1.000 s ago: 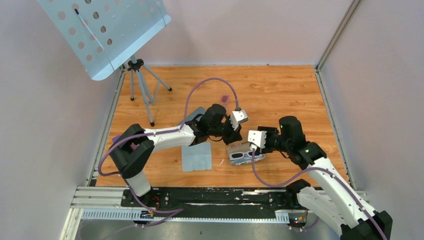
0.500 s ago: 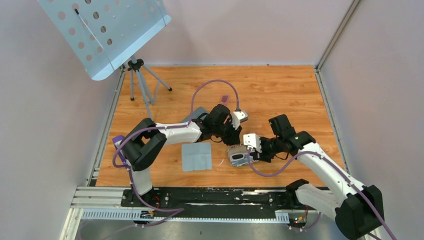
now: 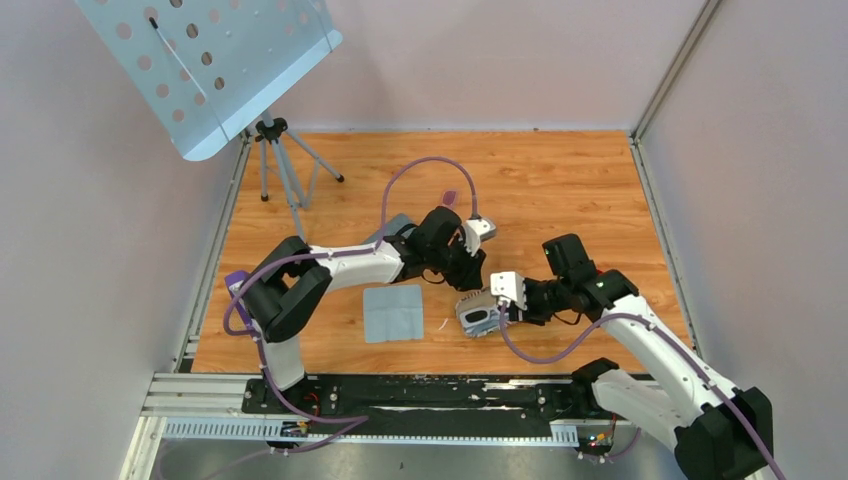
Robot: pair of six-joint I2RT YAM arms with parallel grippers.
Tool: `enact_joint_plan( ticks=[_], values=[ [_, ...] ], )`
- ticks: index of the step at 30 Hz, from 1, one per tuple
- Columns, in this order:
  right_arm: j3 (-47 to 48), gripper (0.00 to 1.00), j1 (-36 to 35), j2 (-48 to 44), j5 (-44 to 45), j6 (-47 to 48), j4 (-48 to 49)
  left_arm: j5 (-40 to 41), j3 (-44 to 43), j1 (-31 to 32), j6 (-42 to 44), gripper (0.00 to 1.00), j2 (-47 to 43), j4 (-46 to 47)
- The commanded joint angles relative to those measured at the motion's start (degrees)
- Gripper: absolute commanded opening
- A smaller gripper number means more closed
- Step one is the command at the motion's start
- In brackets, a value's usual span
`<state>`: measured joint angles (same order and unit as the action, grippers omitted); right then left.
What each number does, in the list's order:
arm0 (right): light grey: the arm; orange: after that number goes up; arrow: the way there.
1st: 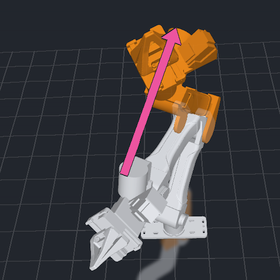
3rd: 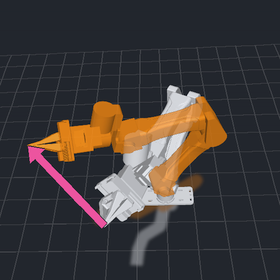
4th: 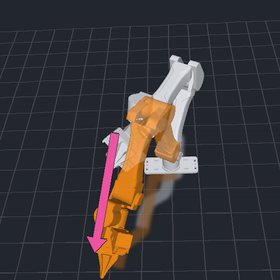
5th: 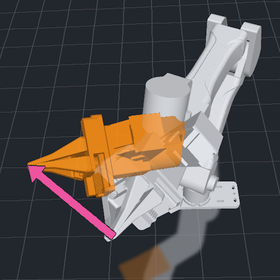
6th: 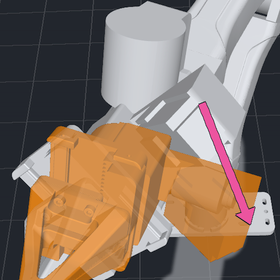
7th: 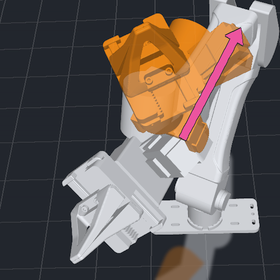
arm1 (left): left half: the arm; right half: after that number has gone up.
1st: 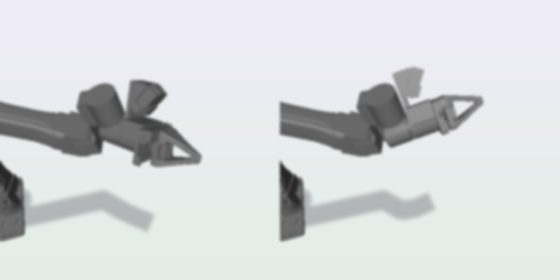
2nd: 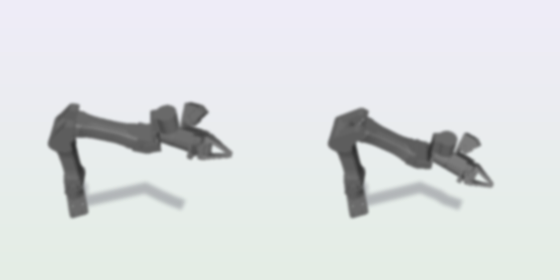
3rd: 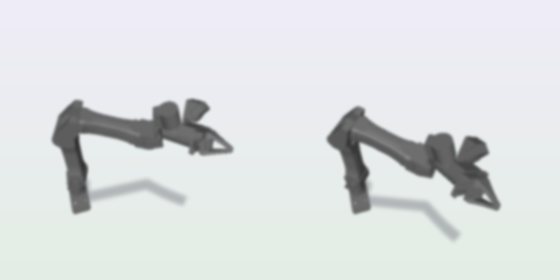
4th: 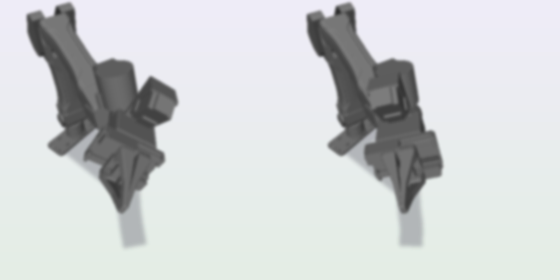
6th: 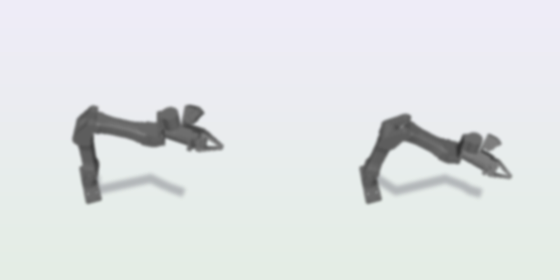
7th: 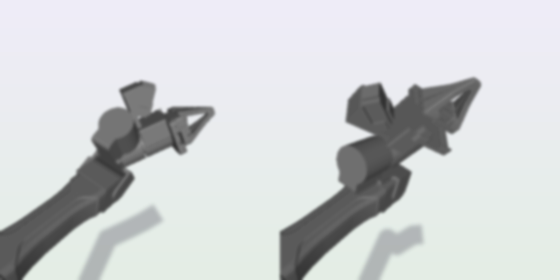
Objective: Organize the sunglasses
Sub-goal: Close the sunglasses case at the center of the board.
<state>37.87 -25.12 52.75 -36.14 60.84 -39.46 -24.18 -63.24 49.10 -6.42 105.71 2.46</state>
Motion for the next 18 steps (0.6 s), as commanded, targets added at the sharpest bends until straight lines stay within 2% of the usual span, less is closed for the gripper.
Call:
enact_joint_plan(
  ticks=[1,8,12,18],
  values=[
    [-1.6,0.43,-0.6,-1.4,-0.3,-1.1,-1.9,2.5,2.7,-0.1,-2.2,0.38,-6.5,0.6],
    [-2.1,0.43,-0.5,-2.7,-0.6,-2.7,-1.0,0.4,4.4,-0.4,-5.9,0.46,-5.7,-0.7],
    [-2.6,0.43,-0.5,-3.1,-0.6,-2.8,-1.0,2.6,5.3,-0.4,-5.2,0.49,-5.0,-1.5],
    [-3.0,0.43,-0.5,-3.6,-0.8,-2.9,-0.7,-0.4,5.1,-0.4,-3.6,0.41,-4.4,-2.2]
  ],
)
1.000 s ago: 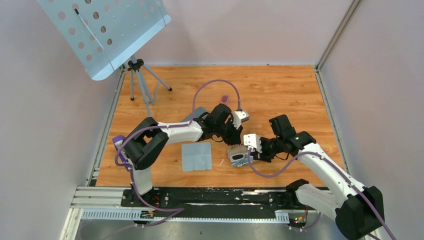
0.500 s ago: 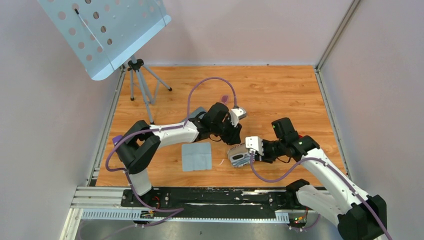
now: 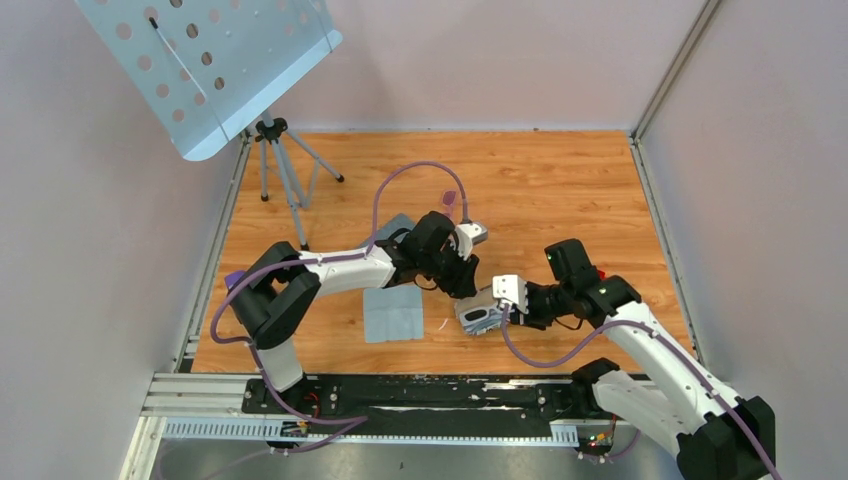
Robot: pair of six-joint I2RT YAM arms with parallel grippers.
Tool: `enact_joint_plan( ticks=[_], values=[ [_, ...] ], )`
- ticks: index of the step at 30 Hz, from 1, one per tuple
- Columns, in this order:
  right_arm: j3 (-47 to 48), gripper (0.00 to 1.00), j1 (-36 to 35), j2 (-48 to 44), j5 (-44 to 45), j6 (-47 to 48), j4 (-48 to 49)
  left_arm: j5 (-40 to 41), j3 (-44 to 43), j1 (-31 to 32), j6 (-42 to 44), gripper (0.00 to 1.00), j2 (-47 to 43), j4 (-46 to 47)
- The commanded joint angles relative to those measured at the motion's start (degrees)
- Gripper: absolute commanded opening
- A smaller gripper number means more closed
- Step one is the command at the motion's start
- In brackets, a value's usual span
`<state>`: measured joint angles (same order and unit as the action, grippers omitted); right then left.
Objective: Organize the sunglasses
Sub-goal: Close the sunglasses case at the center of the board.
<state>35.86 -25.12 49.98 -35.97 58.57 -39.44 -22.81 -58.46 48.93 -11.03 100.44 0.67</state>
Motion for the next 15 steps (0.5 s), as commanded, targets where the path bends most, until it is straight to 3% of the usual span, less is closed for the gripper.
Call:
enact_joint_plan(
  ticks=[1,15],
  values=[
    [-1.2,0.43,-0.5,-0.8,-1.0,-0.8,-0.5,-2.3,0.0,-0.2,1.2,0.41,1.1,-1.6],
    [-2.2,0.43,-0.5,-1.3,-1.5,-1.3,1.2,-5.8,-2.9,-0.2,2.5,0.21,3.5,-4.8]
  ],
)
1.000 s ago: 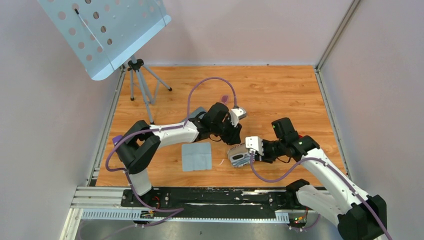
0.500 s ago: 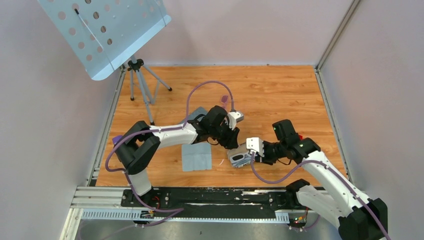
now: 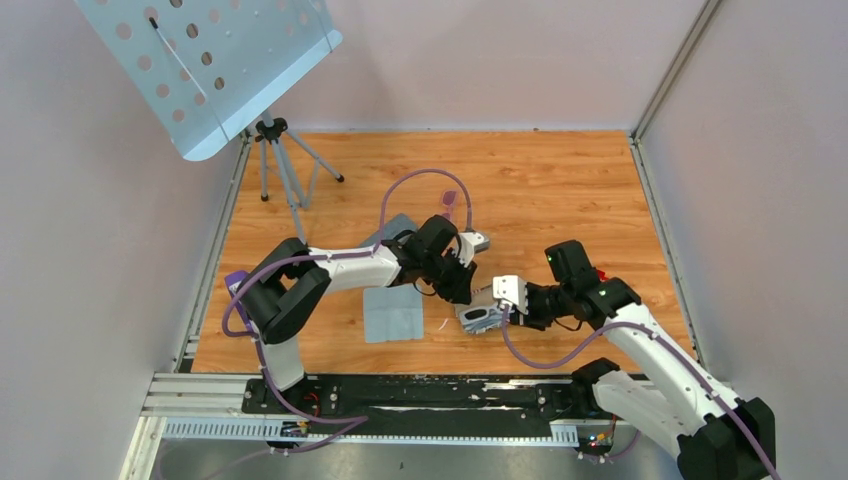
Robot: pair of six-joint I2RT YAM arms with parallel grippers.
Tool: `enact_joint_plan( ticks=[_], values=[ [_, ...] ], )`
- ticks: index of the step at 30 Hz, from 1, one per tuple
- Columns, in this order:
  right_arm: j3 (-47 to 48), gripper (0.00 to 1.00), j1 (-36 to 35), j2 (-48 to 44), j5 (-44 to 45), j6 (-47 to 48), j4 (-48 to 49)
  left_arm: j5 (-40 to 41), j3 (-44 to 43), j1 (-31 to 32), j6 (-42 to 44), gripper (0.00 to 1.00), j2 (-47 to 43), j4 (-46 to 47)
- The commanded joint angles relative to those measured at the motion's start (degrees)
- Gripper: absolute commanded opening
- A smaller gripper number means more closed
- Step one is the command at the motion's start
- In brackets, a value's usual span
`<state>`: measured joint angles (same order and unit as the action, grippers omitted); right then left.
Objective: Organize the sunglasses
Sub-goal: Close the sunglasses case at the center of the board.
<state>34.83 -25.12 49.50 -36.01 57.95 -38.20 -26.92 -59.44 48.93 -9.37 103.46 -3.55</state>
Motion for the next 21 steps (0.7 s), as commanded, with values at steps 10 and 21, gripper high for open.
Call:
enact_joint_plan(
  ticks=[10,21],
  values=[
    [0.0,0.39,-0.5,-0.1,-0.2,-0.9,3.5,5.4,-0.4,1.3,7.0,0.0,-7.4,-0.5],
    [6.4,0.27,-0.5,3.0,0.0,-2.7,5.5,28.3,11.1,10.1,26.1,0.0,-18.2,14.0]
  ],
)
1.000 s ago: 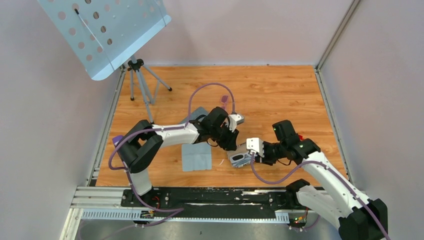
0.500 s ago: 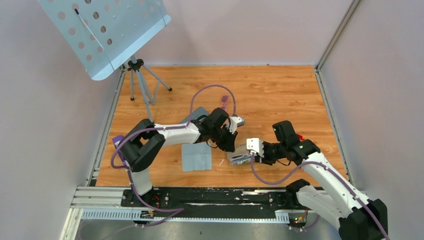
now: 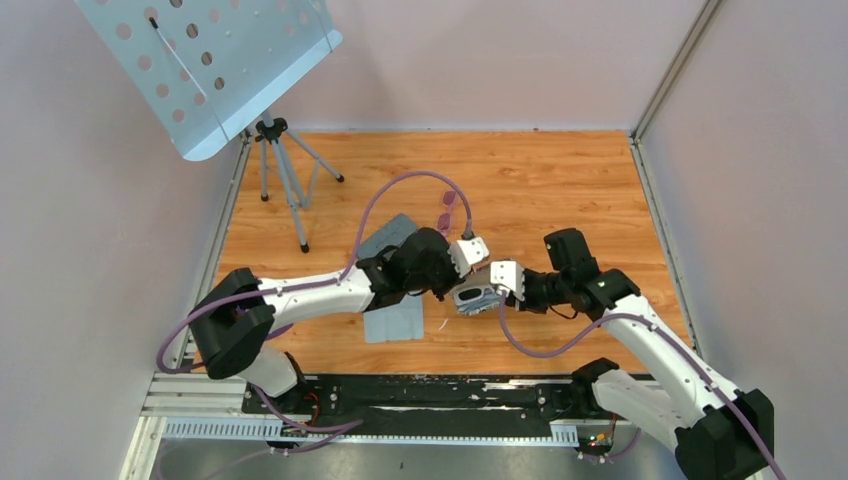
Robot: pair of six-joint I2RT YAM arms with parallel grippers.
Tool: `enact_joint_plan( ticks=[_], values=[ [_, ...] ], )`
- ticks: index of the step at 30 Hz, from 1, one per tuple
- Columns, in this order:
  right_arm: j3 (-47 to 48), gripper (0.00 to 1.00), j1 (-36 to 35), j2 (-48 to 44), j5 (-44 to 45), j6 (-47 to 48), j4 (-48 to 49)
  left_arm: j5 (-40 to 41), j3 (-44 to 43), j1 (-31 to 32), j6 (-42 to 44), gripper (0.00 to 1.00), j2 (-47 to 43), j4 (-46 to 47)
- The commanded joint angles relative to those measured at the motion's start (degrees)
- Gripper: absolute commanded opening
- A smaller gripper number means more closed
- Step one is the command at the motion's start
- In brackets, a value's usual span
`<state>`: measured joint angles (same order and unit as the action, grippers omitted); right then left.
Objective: Organize the sunglasses
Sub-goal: Close the sunglasses case at the center of the board.
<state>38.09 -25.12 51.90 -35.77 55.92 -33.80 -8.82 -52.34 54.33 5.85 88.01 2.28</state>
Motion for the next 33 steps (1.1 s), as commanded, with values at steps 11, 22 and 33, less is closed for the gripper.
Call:
enact_joint_plan(
  ticks=[11,22,33],
  values=[
    [6.0,0.43,-0.6,5.0,-1.2,6.6,-2.0,20.9,9.2,10.6,18.5,0.0,-3.9,14.6],
    [2.9,0.41,-1.0,4.2,-8.1,4.1,-5.8,33.2,18.2,16.6,27.5,0.0,-6.8,32.1],
    [2.8,0.7,-2.4,4.2,-5.1,9.3,-3.6,41.6,22.8,20.8,33.3,0.0,-7.5,45.2]
  ],
)
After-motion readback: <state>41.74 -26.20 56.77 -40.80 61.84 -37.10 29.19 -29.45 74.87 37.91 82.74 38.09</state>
